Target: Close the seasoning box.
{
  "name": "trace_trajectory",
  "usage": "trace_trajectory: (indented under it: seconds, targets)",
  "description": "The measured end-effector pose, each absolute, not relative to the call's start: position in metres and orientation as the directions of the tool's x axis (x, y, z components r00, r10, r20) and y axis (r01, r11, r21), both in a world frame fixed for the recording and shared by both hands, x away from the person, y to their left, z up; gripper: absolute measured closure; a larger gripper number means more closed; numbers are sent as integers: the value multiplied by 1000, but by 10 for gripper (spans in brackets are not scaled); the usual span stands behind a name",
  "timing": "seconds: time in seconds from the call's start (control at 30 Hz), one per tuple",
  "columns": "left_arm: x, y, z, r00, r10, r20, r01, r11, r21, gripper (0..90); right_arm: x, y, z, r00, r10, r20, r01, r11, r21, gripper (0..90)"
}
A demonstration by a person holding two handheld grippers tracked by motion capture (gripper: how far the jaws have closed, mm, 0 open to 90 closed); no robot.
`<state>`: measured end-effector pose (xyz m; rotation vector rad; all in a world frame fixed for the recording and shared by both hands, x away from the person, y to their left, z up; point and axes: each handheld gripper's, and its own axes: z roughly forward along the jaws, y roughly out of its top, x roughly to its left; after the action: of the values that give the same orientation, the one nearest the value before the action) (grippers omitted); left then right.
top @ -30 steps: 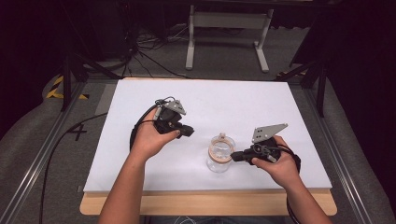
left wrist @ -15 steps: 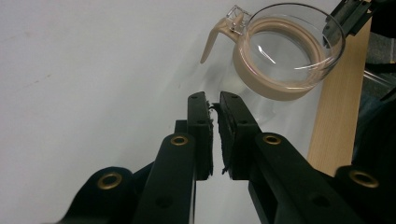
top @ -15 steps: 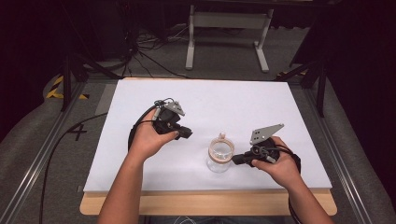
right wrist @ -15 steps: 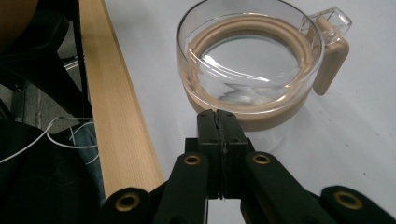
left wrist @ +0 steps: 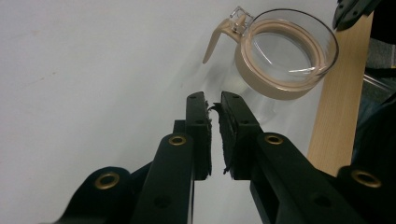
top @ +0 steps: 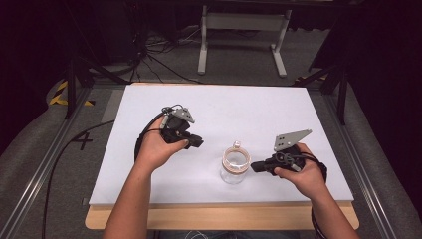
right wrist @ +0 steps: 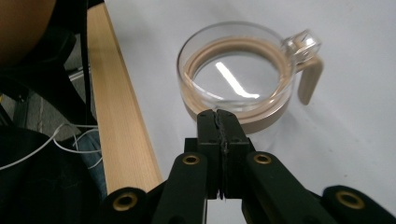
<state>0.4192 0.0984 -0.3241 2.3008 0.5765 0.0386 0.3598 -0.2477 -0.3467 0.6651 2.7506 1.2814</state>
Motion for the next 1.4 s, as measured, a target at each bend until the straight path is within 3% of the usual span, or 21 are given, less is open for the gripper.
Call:
trace_trajectory:
  seconds: [0.37, 0.63, 0.93, 1.1, 1.4]
  targets:
    - [405, 131, -327, 854, 497, -153, 454, -570, 685, 787, 374, -280, -320, -885, 450, 121, 349, 467, 812, 802]
    - [405, 151, -331, 815, 556, -163, 496, -523, 694, 767, 389, -310, -318, -829, 550, 107, 373, 399, 838, 736]
    - [418, 162, -349, 774, 604, -188, 545, -487, 683, 747, 414, -351, -349, -692, 714, 104, 456, 321, 830, 574]
    - [426, 167, -361, 765, 596, -243, 575, -463, 675, 730, 426, -365, -370, -637, 765, 97, 513, 327, 793, 522]
    - [435, 170, -375, 743, 620, -253, 607, -465, 644, 706, 439, -372, -403, -598, 799, 66, 596, 388, 703, 494]
